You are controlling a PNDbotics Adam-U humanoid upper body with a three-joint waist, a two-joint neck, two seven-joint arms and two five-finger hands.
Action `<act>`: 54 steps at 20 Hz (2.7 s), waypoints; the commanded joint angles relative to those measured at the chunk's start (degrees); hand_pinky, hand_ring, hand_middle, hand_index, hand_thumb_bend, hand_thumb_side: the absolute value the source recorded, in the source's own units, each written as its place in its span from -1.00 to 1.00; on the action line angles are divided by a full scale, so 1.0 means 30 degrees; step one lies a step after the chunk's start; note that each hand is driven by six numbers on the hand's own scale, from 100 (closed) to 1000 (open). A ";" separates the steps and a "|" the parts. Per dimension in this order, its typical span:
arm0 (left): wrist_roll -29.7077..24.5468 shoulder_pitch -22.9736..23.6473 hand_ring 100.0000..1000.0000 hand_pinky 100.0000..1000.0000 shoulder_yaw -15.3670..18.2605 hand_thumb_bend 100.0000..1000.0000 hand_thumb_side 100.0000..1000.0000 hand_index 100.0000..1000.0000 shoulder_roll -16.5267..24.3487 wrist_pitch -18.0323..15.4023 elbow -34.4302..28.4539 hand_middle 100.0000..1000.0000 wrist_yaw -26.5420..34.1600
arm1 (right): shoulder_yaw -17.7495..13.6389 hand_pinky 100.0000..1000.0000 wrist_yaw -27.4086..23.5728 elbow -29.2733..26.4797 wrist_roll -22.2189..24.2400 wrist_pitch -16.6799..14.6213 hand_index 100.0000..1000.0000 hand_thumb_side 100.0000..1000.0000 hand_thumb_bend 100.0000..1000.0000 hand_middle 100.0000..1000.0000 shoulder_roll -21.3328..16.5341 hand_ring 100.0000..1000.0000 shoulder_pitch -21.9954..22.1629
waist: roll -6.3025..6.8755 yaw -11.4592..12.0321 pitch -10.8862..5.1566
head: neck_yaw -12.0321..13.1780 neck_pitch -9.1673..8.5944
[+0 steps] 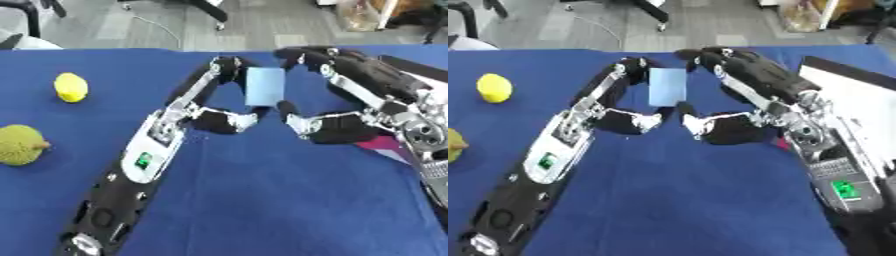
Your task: Pick up the objects with one hand, pass them to the other hand, and then place them into the box on the other side of the table.
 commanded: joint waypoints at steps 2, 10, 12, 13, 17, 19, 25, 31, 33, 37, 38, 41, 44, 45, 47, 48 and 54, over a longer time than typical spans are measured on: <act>0.0002 -0.0510 -0.17 0.30 -0.0019 -1.00 -1.00 -0.13 -0.0169 -0.0057 -0.0372 -0.22 0.0060 | -0.0003 0.64 0.0374 -0.0396 0.0570 -0.0151 0.93 -0.05 -1.00 0.53 -0.0377 0.89 -0.0376 | -0.0314 0.0019 0.0106 | -0.0050 -0.0048; 0.0002 -0.0648 -0.17 0.31 0.0045 -1.00 -1.00 -0.12 -0.0225 0.0006 -0.0231 -0.22 0.0088 | 0.0024 0.74 0.0945 -0.0396 0.1885 -0.0648 0.92 -0.14 -0.94 0.55 -0.0427 0.88 -0.0472 | -0.0316 0.0015 0.0107 | -0.0070 -0.0048; -0.0022 -0.0683 -0.17 0.31 0.0045 -1.00 -1.00 -0.12 -0.0236 0.0011 -0.0215 -0.22 0.0101 | 0.0001 0.75 0.1089 -0.0396 0.2204 -0.0824 0.92 -0.15 -0.92 0.54 -0.0424 0.87 -0.0496 | -0.0316 0.0011 0.0117 | -0.0076 -0.0048; -0.0038 -0.0700 -0.17 0.31 0.0038 -1.00 -1.00 -0.12 -0.0244 0.0010 -0.0211 -0.22 0.0106 | -0.0010 0.76 0.1145 -0.0396 0.2338 -0.0889 0.92 -0.15 -0.90 0.54 -0.0423 0.87 -0.0505 | -0.0317 0.0008 0.0122 | -0.0074 -0.0048; -0.0136 -0.0756 -0.16 0.31 -0.0009 -1.00 -1.00 -0.12 -0.0277 -0.0017 -0.0232 -0.22 0.0137 | -0.0050 0.80 0.1454 -0.0396 0.2823 -0.1106 0.91 -0.16 -0.85 0.55 -0.0434 0.86 -0.0541 | -0.0331 -0.0002 0.0131 | -0.0088 -0.0048; -0.0178 -0.0771 -0.16 0.32 -0.0035 -1.00 -1.00 -0.12 -0.0289 -0.0029 -0.0259 -0.22 0.0173 | -0.0070 0.81 0.1630 -0.0396 0.3052 -0.1182 0.91 -0.18 -0.83 0.55 -0.0443 0.86 -0.0550 | -0.0340 -0.0008 0.0134 | -0.0103 -0.0048; -0.0314 -0.0798 -0.16 0.32 -0.0148 -1.00 -1.00 -0.11 -0.0263 -0.0022 -0.0467 -0.22 0.0476 | -0.0179 0.87 0.2501 -0.0396 0.3746 -0.1270 0.89 -0.20 -0.77 0.55 -0.0448 0.84 -0.0612 | -0.0374 -0.0083 0.0163 | -0.0175 -0.0048; -0.0354 -0.0796 -0.16 0.32 -0.0209 -1.00 -1.00 -0.11 -0.0204 -0.0055 -0.0500 -0.22 0.0519 | -0.0253 0.91 0.3586 -0.0392 0.3998 -0.1180 0.87 -0.21 -0.73 0.54 -0.0311 0.82 -0.0665 | -0.0404 -0.0140 0.0193 | -0.0241 -0.0048; -0.0310 -0.0803 -0.16 0.32 -0.0213 -1.00 -1.00 -0.11 -0.0187 -0.0107 -0.0473 -0.22 0.0435 | -0.0306 0.90 0.3954 -0.0344 0.3940 -0.1076 0.86 -0.20 -0.73 0.53 -0.0245 0.81 -0.0677 | -0.0407 -0.0153 0.0207 | -0.0262 -0.0048; -0.0103 -0.0794 -0.16 0.31 -0.0261 -1.00 -1.00 -0.11 -0.0164 -0.0274 -0.0433 -0.22 0.0318 | -0.0315 0.85 0.4364 -0.0184 0.3387 -0.0820 0.84 -0.21 -0.79 0.50 -0.0076 0.80 -0.0709 | -0.0408 -0.0170 0.0225 | -0.0302 -0.0048; -0.0074 -0.0798 -0.17 0.31 -0.0293 -1.00 -1.00 -0.12 -0.0157 -0.0331 -0.0426 -0.22 0.0265 | -0.0309 0.84 0.4418 -0.0148 0.3193 -0.0751 0.84 -0.22 -0.79 0.50 -0.0038 0.79 -0.0739 | -0.0409 -0.0169 0.0233 | -0.0315 -0.0048; -0.0094 -0.0840 -0.17 0.32 -0.0425 -1.00 -1.00 -0.12 -0.0164 -0.0543 -0.0488 -0.22 -0.0073 | -0.0151 0.82 0.4520 -0.0103 0.2767 -0.0538 0.82 -0.28 -0.80 0.49 0.0059 0.79 -0.0943 | -0.0412 -0.0139 0.0265 | -0.0381 -0.0048; -0.0262 -0.0863 -0.17 0.32 -0.0638 -1.00 -1.00 -0.11 -0.0236 -0.0728 -0.0557 -0.22 -0.0228 | -0.0044 0.82 0.4561 -0.0003 0.2520 -0.0412 0.82 -0.32 -0.83 0.48 0.0159 0.79 -0.1098 | -0.0419 -0.0113 0.0306 | -0.0446 -0.0048; -0.0283 -0.0864 -0.17 0.32 -0.0658 -1.00 -1.00 -0.11 -0.0245 -0.0756 -0.0571 -0.22 -0.0236 | -0.0022 0.81 0.4572 0.0035 0.2473 -0.0386 0.82 -0.32 -0.84 0.48 0.0175 0.78 -0.1105 | -0.0426 -0.0105 0.0313 | -0.0464 -0.0048; -0.0281 -0.0884 -0.17 0.32 -0.0662 -1.00 -1.00 -0.11 -0.0279 -0.0778 -0.0588 -0.22 -0.0253 | -0.0020 0.79 0.4580 0.0076 0.2318 -0.0279 0.81 -0.32 -0.91 0.46 0.0193 0.78 -0.1113 | -0.0444 -0.0088 0.0321 | -0.0511 -0.0048; -0.0280 -0.0902 -0.16 0.32 -0.0672 -1.00 -1.00 -0.11 -0.0298 -0.0789 -0.0600 -0.22 -0.0269 | -0.0020 0.78 0.4590 0.0075 0.2189 -0.0199 0.80 -0.33 -0.91 0.45 0.0200 0.77 -0.1124 | -0.0449 -0.0080 0.0321 | -0.0537 -0.0048; -0.0358 -0.0956 -0.16 0.32 -0.0753 -1.00 -1.00 -0.11 -0.0377 -0.0805 -0.0647 -0.22 -0.0352 | 0.0109 0.79 0.4640 0.0093 0.1970 -0.0117 0.79 -0.33 -0.91 0.45 0.0184 0.76 -0.1167 | -0.0472 -0.0027 0.0328 | -0.0635 -0.0048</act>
